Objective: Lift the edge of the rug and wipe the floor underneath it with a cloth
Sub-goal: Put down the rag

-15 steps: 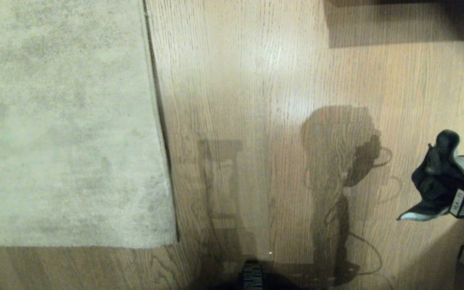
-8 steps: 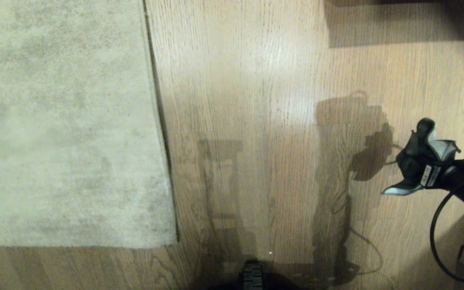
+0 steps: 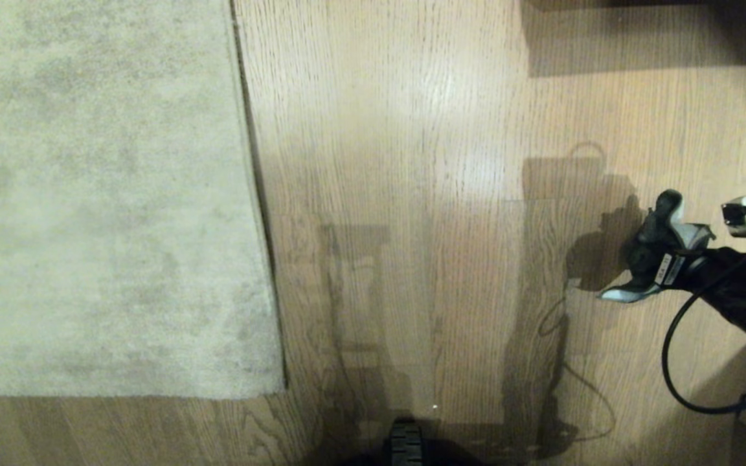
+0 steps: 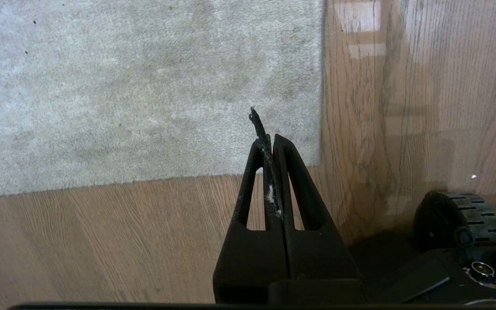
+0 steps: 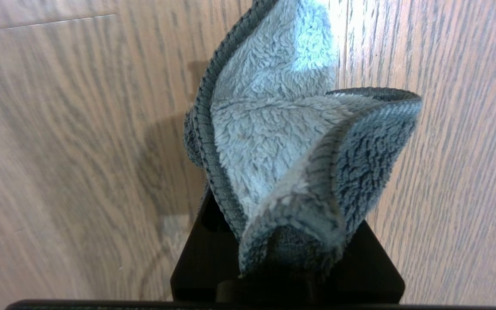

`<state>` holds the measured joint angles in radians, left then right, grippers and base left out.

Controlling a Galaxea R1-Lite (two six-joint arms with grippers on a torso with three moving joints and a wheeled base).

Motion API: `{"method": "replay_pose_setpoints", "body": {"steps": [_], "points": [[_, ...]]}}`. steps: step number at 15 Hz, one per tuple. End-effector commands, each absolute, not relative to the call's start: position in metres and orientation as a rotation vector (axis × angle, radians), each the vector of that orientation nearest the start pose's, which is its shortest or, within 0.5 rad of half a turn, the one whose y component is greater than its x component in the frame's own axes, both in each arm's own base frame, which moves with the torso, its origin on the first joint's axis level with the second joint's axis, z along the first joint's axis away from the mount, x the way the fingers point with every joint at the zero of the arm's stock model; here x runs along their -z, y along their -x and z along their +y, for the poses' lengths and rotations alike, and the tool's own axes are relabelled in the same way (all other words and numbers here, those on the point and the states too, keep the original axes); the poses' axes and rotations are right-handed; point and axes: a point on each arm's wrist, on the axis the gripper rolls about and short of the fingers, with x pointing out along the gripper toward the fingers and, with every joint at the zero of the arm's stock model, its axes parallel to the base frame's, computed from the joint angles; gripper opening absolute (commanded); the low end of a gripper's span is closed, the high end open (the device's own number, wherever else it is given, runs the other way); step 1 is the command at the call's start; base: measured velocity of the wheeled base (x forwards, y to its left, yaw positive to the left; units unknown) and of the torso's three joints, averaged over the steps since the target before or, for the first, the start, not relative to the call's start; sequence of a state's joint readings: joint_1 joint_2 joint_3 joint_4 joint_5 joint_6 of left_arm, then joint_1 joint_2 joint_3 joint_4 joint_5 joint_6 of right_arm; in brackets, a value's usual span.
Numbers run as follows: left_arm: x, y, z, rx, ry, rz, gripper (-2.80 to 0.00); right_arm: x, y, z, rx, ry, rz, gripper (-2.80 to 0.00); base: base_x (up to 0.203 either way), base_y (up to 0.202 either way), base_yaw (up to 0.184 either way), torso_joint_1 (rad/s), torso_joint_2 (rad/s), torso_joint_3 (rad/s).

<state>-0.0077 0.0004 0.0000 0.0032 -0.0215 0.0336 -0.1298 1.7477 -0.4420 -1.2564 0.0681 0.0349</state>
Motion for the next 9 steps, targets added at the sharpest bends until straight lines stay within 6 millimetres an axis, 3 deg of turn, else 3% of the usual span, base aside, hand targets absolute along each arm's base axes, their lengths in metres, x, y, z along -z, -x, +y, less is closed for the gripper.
{"method": "replay_pose_setpoints", "body": {"steps": [1,7,8,9], "points": [[-0.0752,0.0228,-0.0003,0.029,-0.035,0.003,-2.80,-0.1387,-0.2813,-0.0353,0.062,-0.040,0.047,-2.80,0.000,0.000,0.000,0.000,0.00,0.000],[-0.0752,0.0228,-0.0003,0.029,-0.034,0.003,-2.80,-0.1361,-0.2832,-0.0358,0.063,-0.041,0.057,-2.80,0.000,0.000,0.000,0.000,0.00,0.000],[-0.0752,0.0228,-0.0003,0.029,-0.034,0.003,-2.80,-0.1361,-0.2832,-0.0360,0.064,-0.041,0.057,0.00,0.000,0.000,0.000,0.000,0.00,0.000],[-0.0752,0.0228,-0.0003,0.029,-0.034,0.003,-2.80,-0.1356,-0.2828,-0.0360,0.064,-0.041,0.058,0.00,0.000,0.000,0.000,0.000,0.00,0.000]]}}
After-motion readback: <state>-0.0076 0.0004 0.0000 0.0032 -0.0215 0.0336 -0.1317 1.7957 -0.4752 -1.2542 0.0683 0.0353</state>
